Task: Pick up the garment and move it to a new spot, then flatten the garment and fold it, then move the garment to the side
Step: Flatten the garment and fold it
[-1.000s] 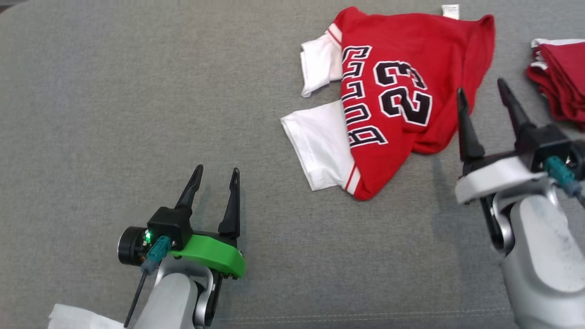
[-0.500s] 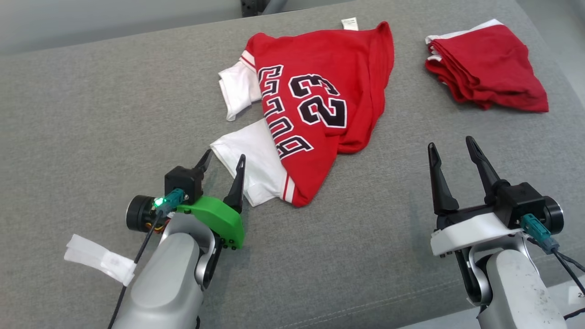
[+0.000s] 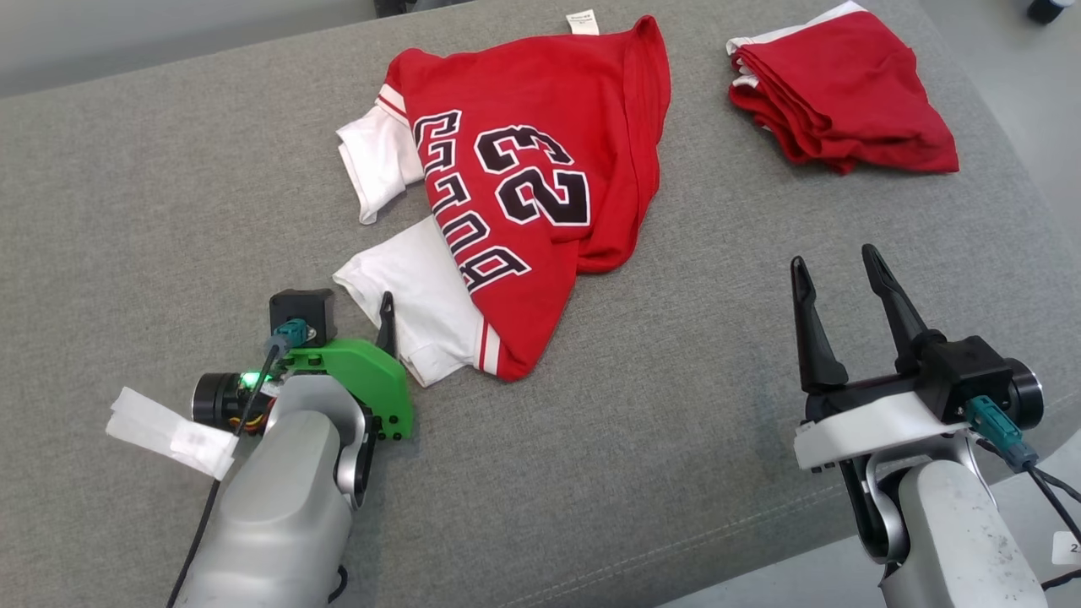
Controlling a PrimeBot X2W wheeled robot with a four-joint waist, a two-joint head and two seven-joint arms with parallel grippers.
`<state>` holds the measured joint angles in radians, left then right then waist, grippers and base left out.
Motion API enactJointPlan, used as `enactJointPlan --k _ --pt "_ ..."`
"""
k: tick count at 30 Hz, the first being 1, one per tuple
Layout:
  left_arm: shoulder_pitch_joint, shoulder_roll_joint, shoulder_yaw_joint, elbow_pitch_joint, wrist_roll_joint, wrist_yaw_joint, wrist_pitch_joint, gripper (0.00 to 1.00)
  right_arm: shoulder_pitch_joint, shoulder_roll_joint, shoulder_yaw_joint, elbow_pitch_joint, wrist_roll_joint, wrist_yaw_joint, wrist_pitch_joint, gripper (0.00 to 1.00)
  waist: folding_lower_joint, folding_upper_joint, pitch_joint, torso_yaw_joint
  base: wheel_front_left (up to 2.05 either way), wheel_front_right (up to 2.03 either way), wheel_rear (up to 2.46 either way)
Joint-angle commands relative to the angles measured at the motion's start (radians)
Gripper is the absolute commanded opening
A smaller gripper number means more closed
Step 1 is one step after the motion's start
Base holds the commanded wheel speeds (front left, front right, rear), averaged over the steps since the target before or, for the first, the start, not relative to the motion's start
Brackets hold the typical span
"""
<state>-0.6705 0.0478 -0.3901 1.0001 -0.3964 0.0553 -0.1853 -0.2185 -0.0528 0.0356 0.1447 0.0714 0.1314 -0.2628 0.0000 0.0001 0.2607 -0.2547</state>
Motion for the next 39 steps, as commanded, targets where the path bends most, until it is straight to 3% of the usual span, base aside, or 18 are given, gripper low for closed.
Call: enactJointPlan --k 1,2,3,4,5,9,18,27,33,39 --pt "-0.019 0.005 -0.009 0.012 -0.021 -0.009 0.009 1.00 0.008 0.001 -0.002 -0.006 -0.002 -0.002 -0.003 1.00 0.0000 -0.0001 0.002 -0.003 0.00 0.00 0.00" --pt "-0.018 0.005 -0.017 0.018 -0.028 -0.015 0.012 1.00 0.008 0.001 -0.003 -0.007 -0.002 -0.002 -0.003 1.00 0.0000 -0.0001 0.003 -0.003 0.00 0.00 0.00" --pt "-0.018 0.005 -0.026 0.022 -0.035 -0.019 0.010 0.88 0.008 0.001 -0.005 -0.009 -0.002 -0.002 -0.003 1.00 0.0000 -0.0001 0.003 -0.003 0.00 0.00 0.00" --pt "-0.019 0.005 -0.034 0.023 -0.046 -0.022 0.004 0.31 0.008 0.002 -0.007 -0.010 -0.002 -0.002 -0.003 1.00 0.0000 -0.0001 0.003 -0.003 0.00 0.00 0.00" --pt "-0.019 0.005 -0.055 0.022 -0.064 -0.032 -0.001 0.00 0.008 0.002 -0.011 -0.014 -0.002 -0.002 -0.003 1.00 0.0000 -0.0001 0.003 -0.002 0.00 0.00 0.00" --pt "-0.030 0.005 -0.089 0.005 -0.092 -0.038 -0.024 0.00 0.009 0.002 -0.018 -0.018 0.008 -0.002 -0.003 1.00 0.0000 -0.0001 0.000 0.004 0.00 0.00 0.00" --pt "-0.083 0.009 -0.086 -0.090 -0.093 0.013 -0.079 0.00 0.017 0.002 -0.042 -0.023 0.017 -0.002 -0.004 1.00 0.0000 -0.0001 -0.015 0.030 0.00 0.00 0.00" --pt "-0.053 0.020 0.004 -0.547 0.038 0.079 -0.080 0.00 0.040 0.002 -0.070 -0.019 0.034 -0.002 -0.004 1.00 0.0000 -0.0001 -0.038 0.072 0.00 0.00 0.00" --pt "-0.060 0.017 0.011 -0.742 0.091 0.082 -0.079 0.00 0.041 0.002 -0.055 -0.007 0.049 -0.002 -0.004 1.00 0.0000 -0.0001 -0.047 0.074 0.00 0.00 0.00" --pt "-0.161 0.067 0.003 -0.846 0.139 0.055 -0.047 0.00 0.044 0.002 -0.027 0.012 0.068 -0.002 -0.004 1.00 0.0000 -0.0001 -0.057 0.076 0.00 0.00 0.00"
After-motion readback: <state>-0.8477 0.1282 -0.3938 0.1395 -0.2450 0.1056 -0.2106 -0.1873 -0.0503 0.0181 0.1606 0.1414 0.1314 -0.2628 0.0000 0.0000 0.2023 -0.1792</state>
